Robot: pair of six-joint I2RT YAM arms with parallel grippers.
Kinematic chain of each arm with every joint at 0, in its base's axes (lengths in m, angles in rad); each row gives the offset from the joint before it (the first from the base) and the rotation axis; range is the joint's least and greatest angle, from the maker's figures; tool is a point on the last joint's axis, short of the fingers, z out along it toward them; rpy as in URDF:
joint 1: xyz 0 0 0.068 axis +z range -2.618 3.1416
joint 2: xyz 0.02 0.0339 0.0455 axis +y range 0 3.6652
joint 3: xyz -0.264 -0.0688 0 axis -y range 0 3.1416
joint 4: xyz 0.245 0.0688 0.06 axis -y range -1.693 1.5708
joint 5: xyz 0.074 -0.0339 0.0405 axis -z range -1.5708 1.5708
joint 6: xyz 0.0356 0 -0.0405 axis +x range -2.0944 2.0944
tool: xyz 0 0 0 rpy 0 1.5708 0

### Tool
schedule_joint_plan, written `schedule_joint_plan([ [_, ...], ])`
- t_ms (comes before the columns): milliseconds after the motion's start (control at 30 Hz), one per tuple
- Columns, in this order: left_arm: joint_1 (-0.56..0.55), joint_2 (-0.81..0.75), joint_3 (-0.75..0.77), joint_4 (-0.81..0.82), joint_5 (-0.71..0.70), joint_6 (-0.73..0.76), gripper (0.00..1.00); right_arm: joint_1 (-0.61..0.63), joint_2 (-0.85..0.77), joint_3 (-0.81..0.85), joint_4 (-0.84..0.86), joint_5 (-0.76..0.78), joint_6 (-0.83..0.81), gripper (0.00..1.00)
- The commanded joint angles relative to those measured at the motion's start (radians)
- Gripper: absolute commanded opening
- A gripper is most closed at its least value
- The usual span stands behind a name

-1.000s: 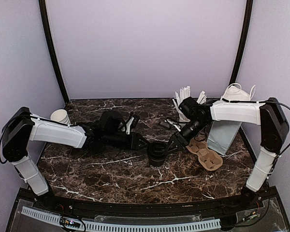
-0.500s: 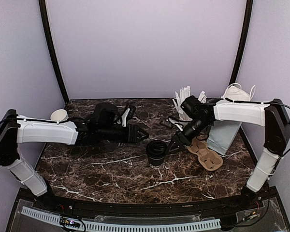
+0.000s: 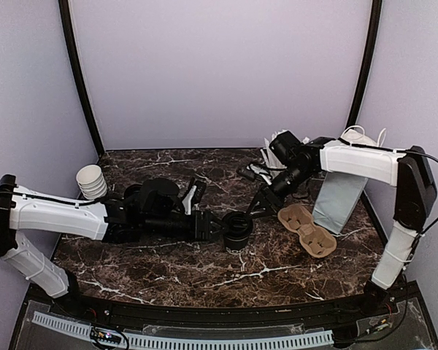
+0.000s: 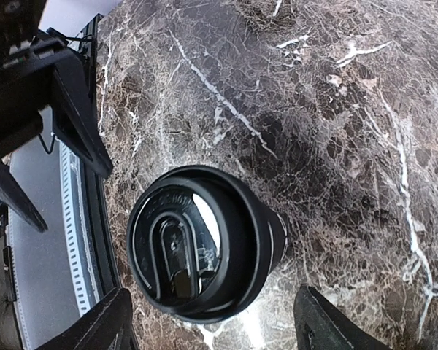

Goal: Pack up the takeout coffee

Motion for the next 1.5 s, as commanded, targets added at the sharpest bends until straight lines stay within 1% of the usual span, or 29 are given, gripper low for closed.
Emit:
schedule_joint_plan([
  [0, -0.009, 0.043, -0.019, 0.105, -0.057, -0.118, 0.55, -0.005, 0.057, 0.035, -0.008, -0.050, -0.022, 0.78],
  [100, -0.009, 0.084, 0.003, 0.129, -0.055, -0.118, 0.55, -0.004, 0.062, 0.025, -0.014, -0.094, -0.035, 0.78],
  [233, 0.006, 0.120, 0.047, 0.094, -0.058, -0.093, 0.54, -0.001, 0.047, -0.005, -0.018, -0.123, -0.040, 0.78],
  [500, 0.057, 0.191, 0.103, 0.096, 0.027, -0.054, 0.50, 0.004, -0.037, -0.105, -0.017, -0.142, -0.045, 0.78],
  [667, 0.076, 0.227, 0.138, 0.099, 0.066, -0.030, 0.49, 0.006, -0.079, -0.138, -0.021, -0.146, -0.039, 0.78],
  [800, 0.087, 0.230, 0.151, 0.092, 0.084, -0.021, 0.49, 0.004, -0.084, -0.152, -0.045, -0.137, -0.045, 0.78],
  [933, 0.089, 0.166, 0.148, 0.025, 0.034, 0.008, 0.50, -0.007, -0.088, -0.166, -0.053, -0.121, -0.029, 0.76],
  [1067, 0.090, 0.087, 0.117, -0.035, -0.034, 0.001, 0.51, -0.018, -0.093, -0.170, -0.024, -0.104, 0.008, 0.72],
  [1167, 0.089, 0.059, 0.080, -0.042, -0.035, -0.042, 0.50, -0.032, -0.079, -0.167, 0.010, -0.067, 0.045, 0.67],
  [1267, 0.089, 0.053, 0.035, 0.003, -0.014, -0.112, 0.46, -0.052, -0.058, -0.159, 0.027, -0.071, 0.066, 0.58],
  [1400, 0.091, 0.067, -0.012, 0.078, 0.014, -0.169, 0.39, -0.060, -0.029, -0.134, 0.025, -0.082, 0.072, 0.48],
  [1467, 0.090, 0.083, -0.020, 0.117, 0.034, -0.185, 0.37, -0.060, -0.019, -0.126, 0.033, -0.084, 0.082, 0.46],
])
